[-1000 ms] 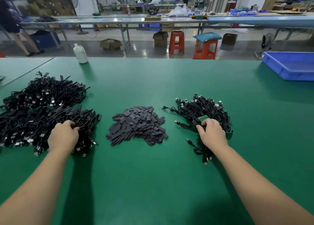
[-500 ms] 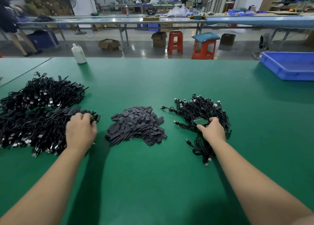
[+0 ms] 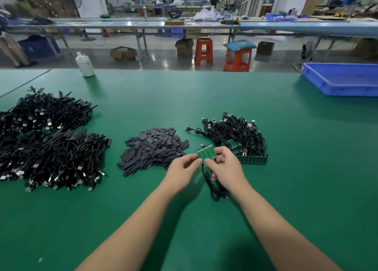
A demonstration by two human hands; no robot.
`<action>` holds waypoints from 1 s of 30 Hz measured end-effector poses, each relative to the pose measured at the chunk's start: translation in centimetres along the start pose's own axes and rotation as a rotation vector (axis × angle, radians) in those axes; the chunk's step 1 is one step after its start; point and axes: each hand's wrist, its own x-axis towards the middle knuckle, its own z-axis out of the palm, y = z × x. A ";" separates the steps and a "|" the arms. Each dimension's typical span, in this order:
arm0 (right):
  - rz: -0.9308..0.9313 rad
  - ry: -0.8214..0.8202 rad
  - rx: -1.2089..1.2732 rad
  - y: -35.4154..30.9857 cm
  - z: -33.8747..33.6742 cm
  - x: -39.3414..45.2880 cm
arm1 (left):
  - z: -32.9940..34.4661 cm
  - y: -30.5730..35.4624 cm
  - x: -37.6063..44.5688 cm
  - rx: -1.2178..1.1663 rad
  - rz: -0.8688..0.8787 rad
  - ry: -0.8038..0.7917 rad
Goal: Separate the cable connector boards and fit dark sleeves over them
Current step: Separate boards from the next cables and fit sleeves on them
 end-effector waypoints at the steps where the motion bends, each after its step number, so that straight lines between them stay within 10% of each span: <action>1: -0.028 -0.018 -0.059 0.1 0.1 -0.5 | 0.6 0.3 -0.1 -0.010 0.017 0.026; 6: -0.185 0.054 -0.423 0.2 -1.4 -1.2 | 0.8 1.3 -0.4 -0.032 0.056 0.025; 17: -0.126 0.099 -0.043 -1.2 -1.6 -1.6 | 1.4 2.9 -1.5 0.259 0.131 0.159; 30: -0.166 0.218 -0.353 -0.7 -4.0 0.1 | 0.2 3.4 -1.7 0.066 0.014 0.189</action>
